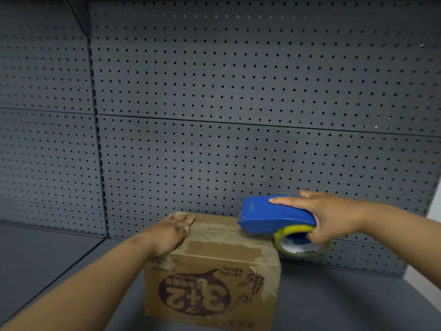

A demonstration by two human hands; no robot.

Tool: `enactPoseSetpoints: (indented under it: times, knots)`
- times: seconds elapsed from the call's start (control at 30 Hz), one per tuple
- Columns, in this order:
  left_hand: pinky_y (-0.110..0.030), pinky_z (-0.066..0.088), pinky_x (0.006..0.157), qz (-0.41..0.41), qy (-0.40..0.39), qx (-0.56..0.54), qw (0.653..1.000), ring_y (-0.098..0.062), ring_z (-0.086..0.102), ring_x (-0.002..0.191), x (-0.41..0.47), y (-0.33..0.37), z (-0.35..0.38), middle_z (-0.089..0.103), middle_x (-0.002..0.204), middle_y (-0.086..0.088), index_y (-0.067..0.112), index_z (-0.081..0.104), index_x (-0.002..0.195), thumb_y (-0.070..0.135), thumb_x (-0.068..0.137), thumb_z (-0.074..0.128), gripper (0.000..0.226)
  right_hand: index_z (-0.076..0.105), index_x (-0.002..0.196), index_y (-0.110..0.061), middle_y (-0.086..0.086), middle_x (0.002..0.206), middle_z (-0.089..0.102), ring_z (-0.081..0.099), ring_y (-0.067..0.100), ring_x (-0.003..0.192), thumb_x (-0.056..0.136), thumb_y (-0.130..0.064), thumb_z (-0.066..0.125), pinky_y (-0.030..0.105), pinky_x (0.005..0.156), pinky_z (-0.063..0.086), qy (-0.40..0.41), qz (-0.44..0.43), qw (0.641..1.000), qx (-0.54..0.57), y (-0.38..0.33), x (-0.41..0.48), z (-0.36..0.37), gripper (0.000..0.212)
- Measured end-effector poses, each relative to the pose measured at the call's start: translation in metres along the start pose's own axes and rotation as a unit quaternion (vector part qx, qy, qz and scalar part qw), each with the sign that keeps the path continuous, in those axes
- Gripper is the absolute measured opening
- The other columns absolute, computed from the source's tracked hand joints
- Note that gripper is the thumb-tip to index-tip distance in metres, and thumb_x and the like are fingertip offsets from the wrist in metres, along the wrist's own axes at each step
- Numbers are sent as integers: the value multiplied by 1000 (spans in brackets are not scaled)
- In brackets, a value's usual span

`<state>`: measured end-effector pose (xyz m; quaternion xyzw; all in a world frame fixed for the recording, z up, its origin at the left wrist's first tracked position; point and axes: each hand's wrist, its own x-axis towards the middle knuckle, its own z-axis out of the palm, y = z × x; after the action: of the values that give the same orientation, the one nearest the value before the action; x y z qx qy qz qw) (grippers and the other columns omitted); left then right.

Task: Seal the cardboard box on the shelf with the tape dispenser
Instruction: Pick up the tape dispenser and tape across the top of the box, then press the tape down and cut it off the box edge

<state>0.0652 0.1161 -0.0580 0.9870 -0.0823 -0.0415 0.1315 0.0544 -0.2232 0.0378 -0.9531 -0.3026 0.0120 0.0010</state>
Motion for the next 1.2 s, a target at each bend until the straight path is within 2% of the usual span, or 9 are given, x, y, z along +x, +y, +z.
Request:
enactPoseSetpoints:
  times: [0.17,0.37,0.63,0.77,0.8,0.87,0.97,1.07,1.2]
  knots:
    - [-35,3,119,-5,1,5,1000,-20,-6,147,1,-1,1,-5,160,4,28,4,149,35,101,15,50,-5,111,-83,-6,97,39,49,11,85,72,-28,60,29,73,49,26,2,1000,8,26,-18,14,93]
    - [-35,2,118,-1,0,11,1000,-20,-6,147,1,-2,1,-5,160,4,28,5,149,35,101,15,50,-4,113,-82,-10,99,40,49,8,87,69,-32,60,18,70,42,39,6,999,25,59,-40,20,93]
    - [-34,1,118,-4,1,2,1000,-19,-5,147,0,-2,0,-4,160,3,28,4,149,36,100,15,50,-2,115,-81,-7,106,43,49,7,93,69,-37,62,21,80,44,50,30,997,42,81,-47,44,91]
    - [-38,3,118,-6,3,-14,1000,-19,-11,146,-7,3,-5,-18,158,5,37,4,148,38,100,19,50,-1,117,-80,-4,107,44,48,10,96,69,-34,65,28,85,46,48,43,996,67,81,-44,63,94]
    - [-40,4,119,-13,11,0,1000,-20,-12,146,-11,6,-7,-23,156,5,40,4,147,38,100,19,50,-1,117,-80,-4,107,44,49,10,96,68,-34,65,29,85,47,50,47,995,76,81,-44,68,94]
    - [-43,4,118,-31,43,120,991,-22,-15,146,-15,19,-11,-27,154,1,44,0,146,36,100,19,51,-1,117,-80,-4,105,43,49,9,93,67,-32,65,26,83,46,54,51,993,91,80,-44,76,95]
    - [-44,0,119,22,68,222,972,-21,-5,147,-14,62,-17,-11,159,-1,41,7,146,18,99,30,58,-4,114,-82,-8,101,42,47,7,91,67,-33,64,24,81,45,57,55,994,80,79,-42,85,97]
    - [-48,0,118,102,18,117,988,-16,5,147,-9,114,-11,5,159,9,42,16,145,38,99,25,47,-4,115,-81,-10,99,40,45,5,89,68,-32,64,22,78,43,60,62,994,73,80,-44,86,96]
    - [-61,-7,113,99,-42,78,991,-19,-4,147,6,139,15,-1,158,15,53,8,142,58,93,12,49,0,118,-76,-13,99,37,43,0,88,71,-29,65,17,74,39,55,54,994,78,75,-43,81,93]
